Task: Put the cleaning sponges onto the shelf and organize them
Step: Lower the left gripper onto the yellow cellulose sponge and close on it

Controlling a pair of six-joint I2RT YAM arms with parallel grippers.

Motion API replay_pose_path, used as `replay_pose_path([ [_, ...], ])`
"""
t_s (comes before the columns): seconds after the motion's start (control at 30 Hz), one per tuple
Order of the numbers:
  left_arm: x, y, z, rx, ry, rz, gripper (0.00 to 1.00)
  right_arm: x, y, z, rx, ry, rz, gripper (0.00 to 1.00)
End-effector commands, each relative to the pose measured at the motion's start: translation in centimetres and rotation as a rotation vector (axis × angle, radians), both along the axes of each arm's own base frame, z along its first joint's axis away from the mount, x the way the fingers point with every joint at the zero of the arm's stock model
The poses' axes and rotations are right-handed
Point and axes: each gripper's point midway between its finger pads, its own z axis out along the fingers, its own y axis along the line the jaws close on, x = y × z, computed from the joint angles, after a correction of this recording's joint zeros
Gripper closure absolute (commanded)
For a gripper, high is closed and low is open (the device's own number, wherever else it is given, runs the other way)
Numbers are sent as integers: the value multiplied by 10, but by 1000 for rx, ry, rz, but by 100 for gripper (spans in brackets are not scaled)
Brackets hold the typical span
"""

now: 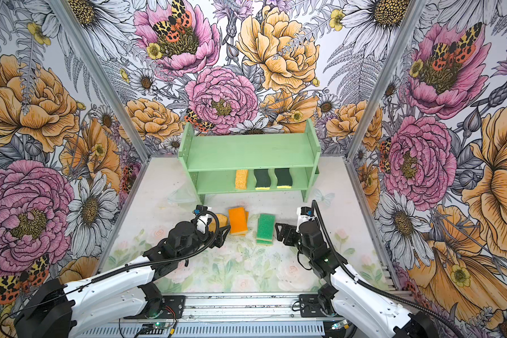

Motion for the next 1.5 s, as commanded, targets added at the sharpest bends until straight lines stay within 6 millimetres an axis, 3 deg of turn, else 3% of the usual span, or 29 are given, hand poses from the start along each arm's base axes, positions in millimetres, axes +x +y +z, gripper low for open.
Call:
replay_pose_path([
  [0.0, 4, 28, -18, 47, 51, 145, 1, 11, 2, 20, 5, -50, -2, 17],
  [0.17, 8, 46, -33, 25, 51, 225, 1, 11, 4, 17, 18, -46, -3, 17],
  [0.33, 8, 50, -48, 36, 72, 231, 1, 10, 1, 16, 20, -51, -11, 17],
  [0.87, 13, 28, -73, 93, 132, 144, 1, 9, 1, 13, 18, -44, -15, 17],
  [1.3, 17, 23, -89, 174, 142, 169, 1, 9, 0, 11, 17, -41, -16, 17],
  [1.47, 17, 31, -95, 183, 151, 221, 1, 8, 0, 11, 18, -40, -18, 17],
])
